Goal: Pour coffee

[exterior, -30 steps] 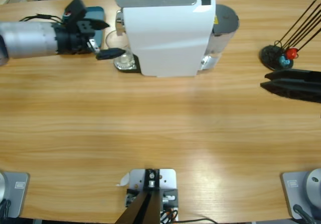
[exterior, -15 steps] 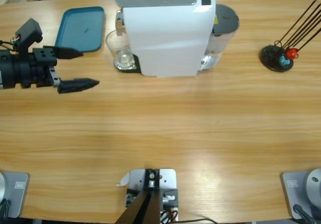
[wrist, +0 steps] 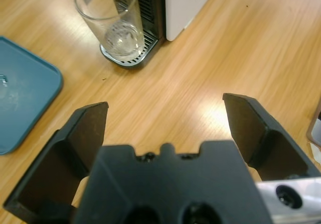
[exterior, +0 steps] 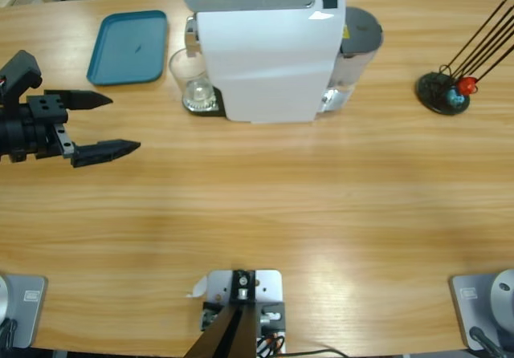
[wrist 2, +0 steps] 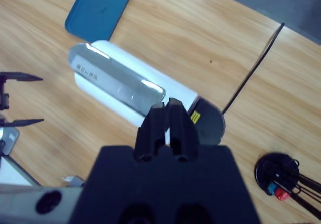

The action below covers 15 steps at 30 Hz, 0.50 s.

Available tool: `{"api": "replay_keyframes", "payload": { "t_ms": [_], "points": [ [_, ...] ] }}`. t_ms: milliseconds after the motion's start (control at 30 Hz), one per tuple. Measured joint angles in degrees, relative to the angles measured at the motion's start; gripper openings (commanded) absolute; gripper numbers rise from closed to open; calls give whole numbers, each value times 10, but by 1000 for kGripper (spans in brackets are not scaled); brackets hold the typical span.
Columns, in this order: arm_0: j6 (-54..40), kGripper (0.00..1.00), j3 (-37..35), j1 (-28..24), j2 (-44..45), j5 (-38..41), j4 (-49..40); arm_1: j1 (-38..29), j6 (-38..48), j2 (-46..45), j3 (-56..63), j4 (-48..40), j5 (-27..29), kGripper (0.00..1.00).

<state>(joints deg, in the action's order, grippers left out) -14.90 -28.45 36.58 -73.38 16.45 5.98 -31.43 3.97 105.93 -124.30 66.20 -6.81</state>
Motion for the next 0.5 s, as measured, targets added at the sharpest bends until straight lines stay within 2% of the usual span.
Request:
{"api": "replay_keyframes", "payload": {
  "t_ms": [300, 500],
  "points": [
    [0, 1000, 0, 0, 0, -20, 5, 3, -12, 26, 8, 15, 0, 0],
    [0, 1000, 0, 0, -5, -43, 49, 3, -13, 29, 16, 17, 0, 0]
  ]
}}
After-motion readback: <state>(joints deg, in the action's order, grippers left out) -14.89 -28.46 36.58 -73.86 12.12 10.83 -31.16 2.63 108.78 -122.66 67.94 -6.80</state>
